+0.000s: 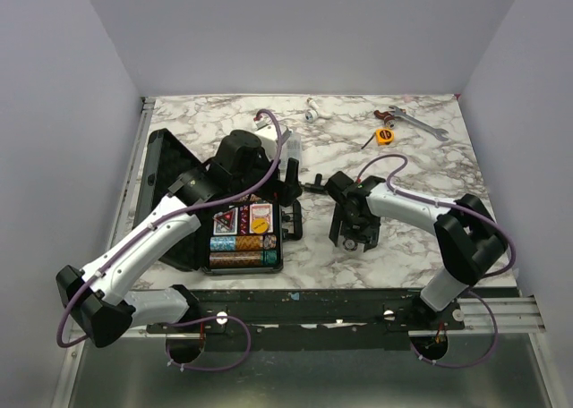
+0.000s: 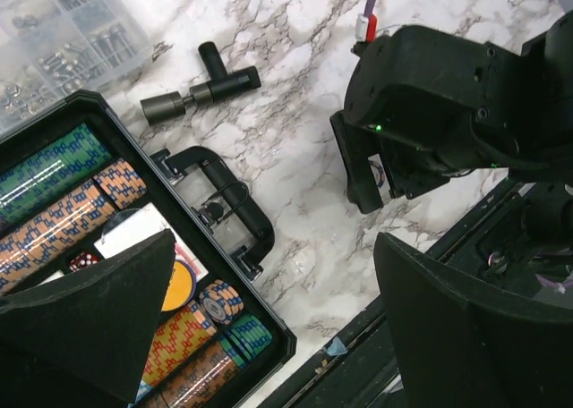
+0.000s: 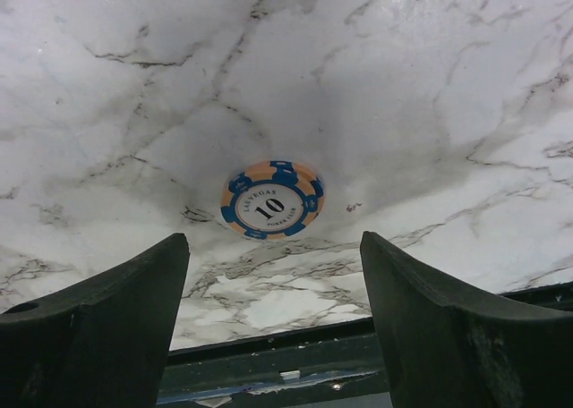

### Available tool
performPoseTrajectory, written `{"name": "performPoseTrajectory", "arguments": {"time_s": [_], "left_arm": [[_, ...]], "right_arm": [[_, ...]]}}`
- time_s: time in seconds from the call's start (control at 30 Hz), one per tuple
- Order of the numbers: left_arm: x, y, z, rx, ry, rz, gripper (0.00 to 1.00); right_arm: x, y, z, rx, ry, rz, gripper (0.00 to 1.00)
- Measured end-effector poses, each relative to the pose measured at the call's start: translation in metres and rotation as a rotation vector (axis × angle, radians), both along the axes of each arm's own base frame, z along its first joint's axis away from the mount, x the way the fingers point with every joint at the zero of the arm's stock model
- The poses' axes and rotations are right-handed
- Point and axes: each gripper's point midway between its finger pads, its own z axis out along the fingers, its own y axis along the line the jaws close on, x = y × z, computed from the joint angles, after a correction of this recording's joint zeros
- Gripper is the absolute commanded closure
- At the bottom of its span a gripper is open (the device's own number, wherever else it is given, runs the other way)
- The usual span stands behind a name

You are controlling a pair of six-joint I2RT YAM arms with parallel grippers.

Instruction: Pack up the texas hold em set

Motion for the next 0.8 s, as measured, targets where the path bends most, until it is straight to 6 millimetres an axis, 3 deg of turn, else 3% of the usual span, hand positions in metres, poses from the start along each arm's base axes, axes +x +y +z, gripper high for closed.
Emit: {"name": "performPoseTrajectory", "arguments": {"time_s": [0.1,0.3,0.47,0.67,0.8], "left_arm": [[-0.003,0.002,-0.010,0.012,0.008,-0.005,0.09],[-0.005,0.000,0.012,-0.052,-0.057,-0.022,0.08],[-0.004,-0.002,0.014,-0.058,-0.066,-0.030,0.02],[-0.004,-0.004,0.011,-0.054,-0.062,-0.045,0.01],[-0.004,-0.005,0.009,-0.050,-0.058,-0.049,0.01]], "right_arm": [[0.004,0.004,-0.002,-0.007,0.008,-0.008,0.22],[0.016,0.009,-0.002,0.000,0.003,-0.019,0.25],[0.016,0.006,-0.007,-0.010,0.024,-0.031,0.25],[0.013,0.006,-0.012,-0.009,0.051,-0.030,0.25],[0.014,0.009,-0.012,0.002,0.063,-0.027,0.31]]}}
